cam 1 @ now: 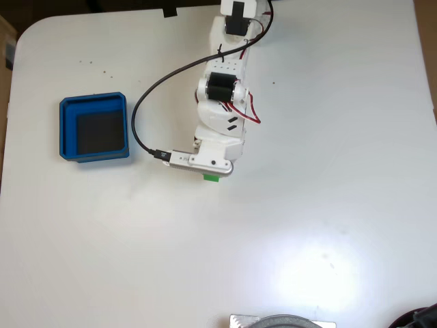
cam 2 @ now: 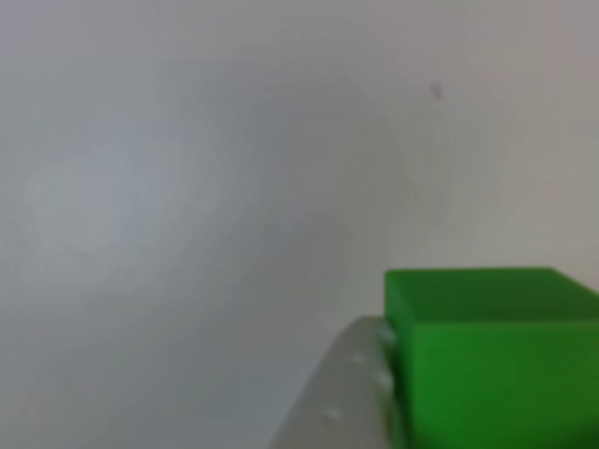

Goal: Pick up green cube and drop it in the blue box

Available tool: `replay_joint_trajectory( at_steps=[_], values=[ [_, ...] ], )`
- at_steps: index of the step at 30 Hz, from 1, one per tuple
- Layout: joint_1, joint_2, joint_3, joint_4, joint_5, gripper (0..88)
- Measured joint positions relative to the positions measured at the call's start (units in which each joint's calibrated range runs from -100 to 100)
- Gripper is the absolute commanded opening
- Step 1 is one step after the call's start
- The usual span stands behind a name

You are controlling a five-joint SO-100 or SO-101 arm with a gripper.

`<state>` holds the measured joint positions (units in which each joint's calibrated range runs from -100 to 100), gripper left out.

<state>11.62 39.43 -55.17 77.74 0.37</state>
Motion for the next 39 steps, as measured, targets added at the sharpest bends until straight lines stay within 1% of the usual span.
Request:
replay_joint_trajectory(
  at_steps=[6,14,27,36,39],
  values=[
    [4.48,-0.75,0.09,0.0,-0.34,2.8],
    [11.94,-9.11,0.09,0.0,-0.34,2.8],
    [23.89,-9.27,0.09,0.08,-0.29,2.8],
    [26.31,-9.27,0.09,0.08,-0.24,2.9],
    [28.87,-8.52,0.09,0.08,-0.39,2.9]
  ],
)
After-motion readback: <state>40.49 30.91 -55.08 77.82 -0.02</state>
